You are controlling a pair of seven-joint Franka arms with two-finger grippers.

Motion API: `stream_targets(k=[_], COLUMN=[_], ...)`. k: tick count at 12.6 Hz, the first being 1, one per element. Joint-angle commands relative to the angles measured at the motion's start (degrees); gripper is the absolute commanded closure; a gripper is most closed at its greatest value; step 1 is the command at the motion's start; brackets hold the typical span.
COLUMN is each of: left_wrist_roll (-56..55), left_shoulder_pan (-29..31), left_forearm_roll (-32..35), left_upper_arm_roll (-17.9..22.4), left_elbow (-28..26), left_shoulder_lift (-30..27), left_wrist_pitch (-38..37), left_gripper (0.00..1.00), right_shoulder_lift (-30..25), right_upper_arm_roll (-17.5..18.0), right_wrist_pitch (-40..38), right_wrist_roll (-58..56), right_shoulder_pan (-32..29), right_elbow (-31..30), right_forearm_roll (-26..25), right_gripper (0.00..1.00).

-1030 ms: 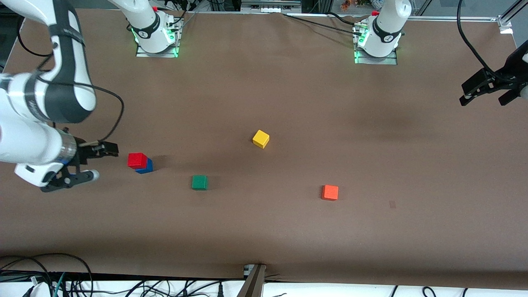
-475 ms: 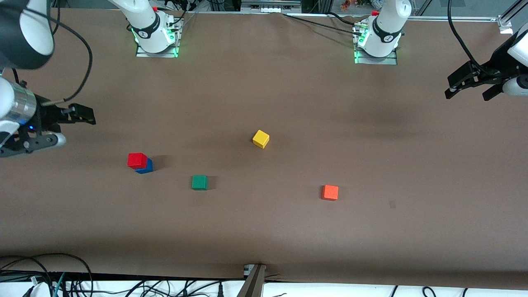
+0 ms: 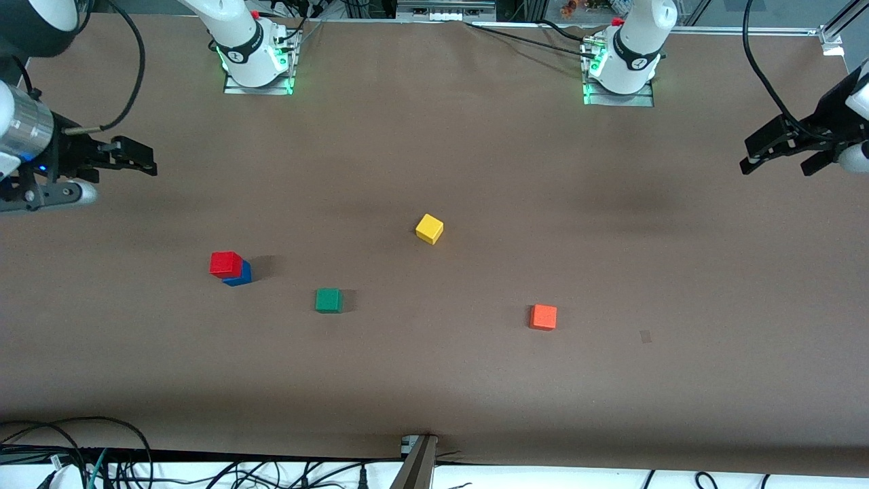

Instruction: Pass red block to right arm, stack on blue

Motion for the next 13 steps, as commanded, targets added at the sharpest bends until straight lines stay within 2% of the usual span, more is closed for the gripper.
stream_targets(k=[1, 4, 6, 9, 13], left_wrist_roll=[0.0, 0.0, 0.2, 0.1, 0.5], left_shoulder_pan=[0.1, -0.7, -0.8, -0.8, -0.8], left_forearm_roll=[2.6, 2.6, 2.6, 2.7, 4.2], left_upper_arm_roll=[-0.6, -1.0, -1.1, -2.5, -2.5], left_elbow=[2.7, 2.6, 3.2, 3.2, 3.3], left_shoulder_lift=[1.2, 2.8, 3.1, 3.0, 3.0], left_wrist_pitch=[-1.1, -1.4, -1.1, -4.5, -4.9], left_gripper=[0.0, 0.0, 0.0, 0.0, 0.0], right_shoulder_lift=[-5.9, -7.8, -7.9, -6.1, -4.1], right_upper_arm_roll=[1.1, 1.3, 1.8, 1.2, 1.2], right_wrist_pitch=[2.1, 1.6, -2.1, -3.0, -3.1], right_wrist_roll=[0.5, 0.5, -0.8, -3.8, -3.5], right_shoulder_pan=[-1.8, -3.8, -4.7, -4.8, -4.8], right_elbow=[-3.9, -3.9, -3.9, -2.6, -0.6], right_forearm_roll=[-0.2, 0.0, -0.4, -0.1, -0.7], right_gripper=[0.0, 0.0, 0.0, 0.0, 0.0])
